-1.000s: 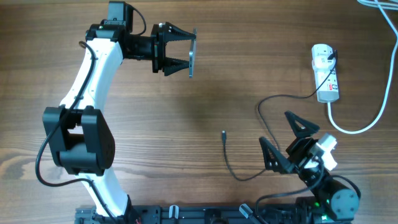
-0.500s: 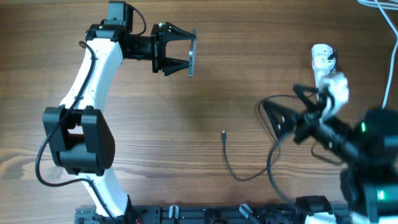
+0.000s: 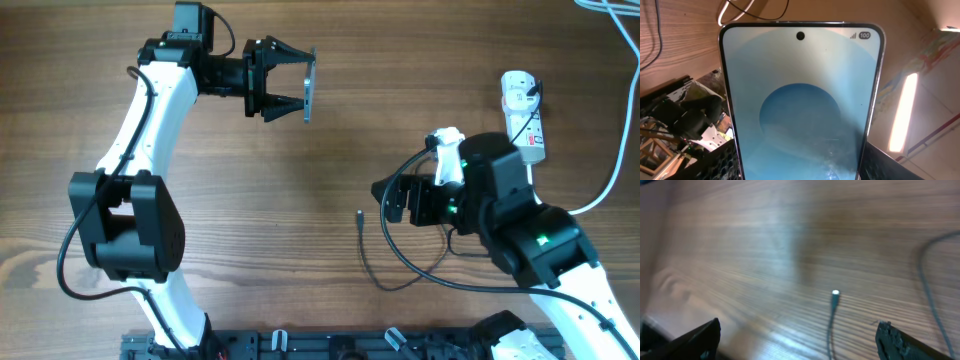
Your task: Plug charger to phone and switch on socket
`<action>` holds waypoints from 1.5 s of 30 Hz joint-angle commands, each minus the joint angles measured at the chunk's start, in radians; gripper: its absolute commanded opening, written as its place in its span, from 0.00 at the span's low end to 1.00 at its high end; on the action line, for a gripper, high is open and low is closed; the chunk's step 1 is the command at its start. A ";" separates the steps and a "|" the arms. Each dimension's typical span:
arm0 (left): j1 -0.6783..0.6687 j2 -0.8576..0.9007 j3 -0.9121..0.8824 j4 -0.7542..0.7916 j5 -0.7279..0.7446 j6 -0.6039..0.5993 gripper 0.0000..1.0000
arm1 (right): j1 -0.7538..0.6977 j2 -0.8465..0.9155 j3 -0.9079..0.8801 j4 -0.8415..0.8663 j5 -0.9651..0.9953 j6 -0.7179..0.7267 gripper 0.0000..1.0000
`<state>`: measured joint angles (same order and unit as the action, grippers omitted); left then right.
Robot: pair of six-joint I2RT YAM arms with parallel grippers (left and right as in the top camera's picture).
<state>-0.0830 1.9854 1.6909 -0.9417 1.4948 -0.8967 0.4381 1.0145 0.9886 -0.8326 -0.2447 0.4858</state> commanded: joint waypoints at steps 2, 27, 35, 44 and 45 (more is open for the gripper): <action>0.002 -0.038 -0.002 -0.001 0.053 -0.006 0.73 | 0.043 0.024 0.021 0.017 0.153 0.269 1.00; 0.002 -0.038 -0.002 -0.001 0.019 -0.029 0.73 | 0.414 0.520 0.861 -0.345 0.466 0.172 0.91; -0.015 -0.038 -0.002 -0.001 -0.100 -0.064 0.72 | 0.416 0.619 0.863 -0.256 0.675 0.172 0.80; -0.060 -0.038 -0.002 0.000 -0.211 -0.107 0.72 | 0.414 0.690 0.863 -0.230 0.722 0.267 0.73; -0.060 -0.038 -0.002 0.000 -0.209 -0.107 0.72 | 0.414 0.697 0.863 -0.230 0.723 0.284 0.73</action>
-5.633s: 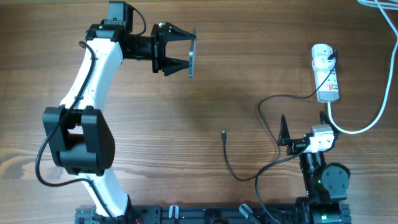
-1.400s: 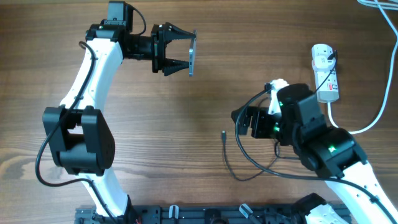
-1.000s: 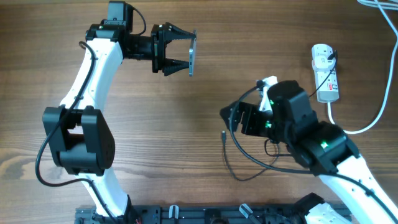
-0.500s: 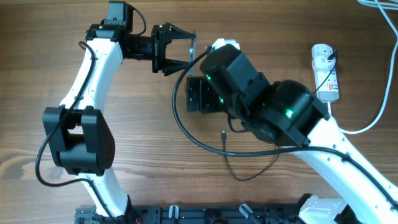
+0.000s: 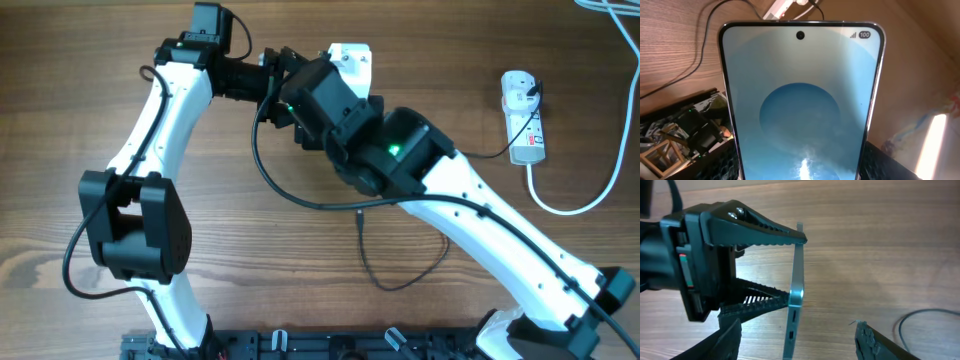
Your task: Plug charger to phone and switch on socket
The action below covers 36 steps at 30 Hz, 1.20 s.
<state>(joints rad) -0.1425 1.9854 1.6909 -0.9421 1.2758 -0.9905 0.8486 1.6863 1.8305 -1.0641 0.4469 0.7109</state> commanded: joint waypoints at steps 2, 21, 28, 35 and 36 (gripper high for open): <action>0.000 -0.038 -0.002 0.000 0.021 -0.013 0.72 | -0.003 0.025 0.021 0.005 0.035 0.095 0.71; -0.004 -0.038 -0.002 -0.001 0.114 -0.013 0.72 | -0.051 0.043 0.020 0.057 -0.101 0.029 0.59; -0.014 -0.038 -0.002 0.000 0.114 -0.013 0.72 | -0.051 0.063 0.020 0.061 -0.101 0.030 0.54; -0.014 -0.038 -0.002 0.000 0.114 -0.013 0.72 | -0.051 0.063 0.020 0.062 -0.079 0.030 0.36; -0.014 -0.038 -0.002 0.000 0.114 -0.013 0.73 | -0.051 0.063 0.020 0.064 -0.077 0.030 0.34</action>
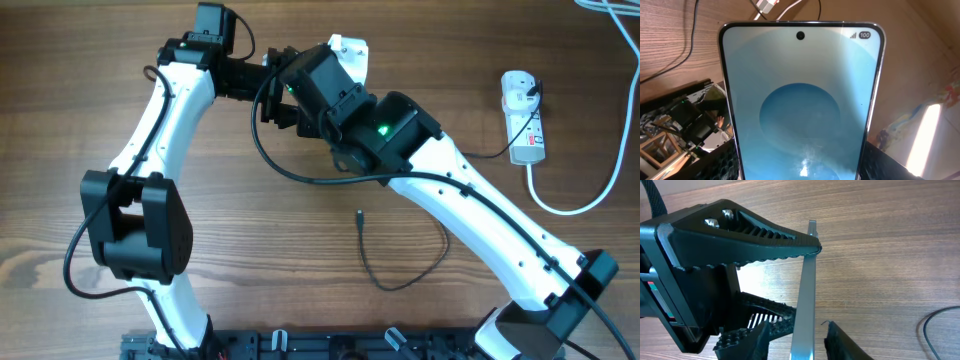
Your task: Plug charger to phone and switch on socket
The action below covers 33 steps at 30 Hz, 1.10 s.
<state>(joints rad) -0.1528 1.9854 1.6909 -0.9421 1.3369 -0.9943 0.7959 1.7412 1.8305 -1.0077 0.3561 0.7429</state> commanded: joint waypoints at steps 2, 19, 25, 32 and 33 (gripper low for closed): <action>-0.004 -0.038 -0.002 0.000 0.053 -0.009 0.73 | 0.001 0.008 0.020 0.014 0.013 -0.002 0.28; -0.004 -0.038 -0.002 0.000 0.055 -0.009 0.73 | 0.001 0.008 0.020 0.031 0.016 0.002 0.04; -0.004 -0.038 -0.002 0.000 0.053 -0.009 1.00 | 0.001 0.003 0.020 0.027 0.016 0.127 0.04; -0.003 -0.038 -0.002 0.000 0.049 -0.009 1.00 | -0.033 -0.058 0.020 -0.029 0.016 0.698 0.04; -0.003 -0.038 -0.002 0.000 0.049 -0.009 1.00 | -0.040 -0.066 0.020 -0.050 0.016 0.780 0.04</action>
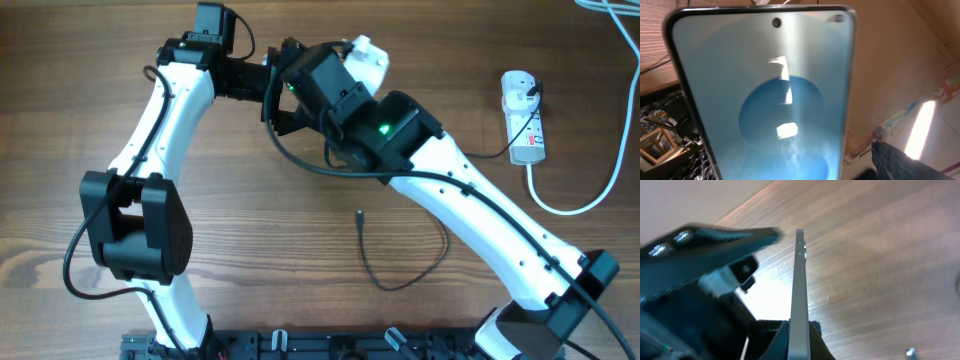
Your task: Plug charger to phone and switch on socket
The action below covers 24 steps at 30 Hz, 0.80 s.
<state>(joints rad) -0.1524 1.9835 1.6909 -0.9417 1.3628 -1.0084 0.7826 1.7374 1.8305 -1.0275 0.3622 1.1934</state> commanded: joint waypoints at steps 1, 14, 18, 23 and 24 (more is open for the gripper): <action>-0.004 -0.036 -0.002 0.000 0.023 0.005 0.99 | -0.033 -0.068 0.020 -0.041 0.010 0.389 0.04; -0.004 -0.036 -0.002 -0.001 0.039 -0.010 0.72 | -0.038 -0.073 0.020 -0.043 -0.036 0.768 0.05; -0.004 -0.036 -0.002 -0.001 0.039 -0.048 0.65 | -0.038 -0.073 0.020 -0.042 -0.055 0.822 0.05; -0.004 -0.036 -0.002 -0.001 0.039 -0.048 0.49 | -0.038 -0.072 0.020 -0.029 -0.103 0.878 0.04; -0.004 -0.036 -0.002 -0.001 0.040 -0.048 0.49 | -0.038 -0.072 0.020 -0.024 -0.102 0.878 0.05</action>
<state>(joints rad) -0.1524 1.9820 1.6913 -0.9421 1.3842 -1.0531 0.7433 1.6905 1.8305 -1.0737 0.2855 2.0239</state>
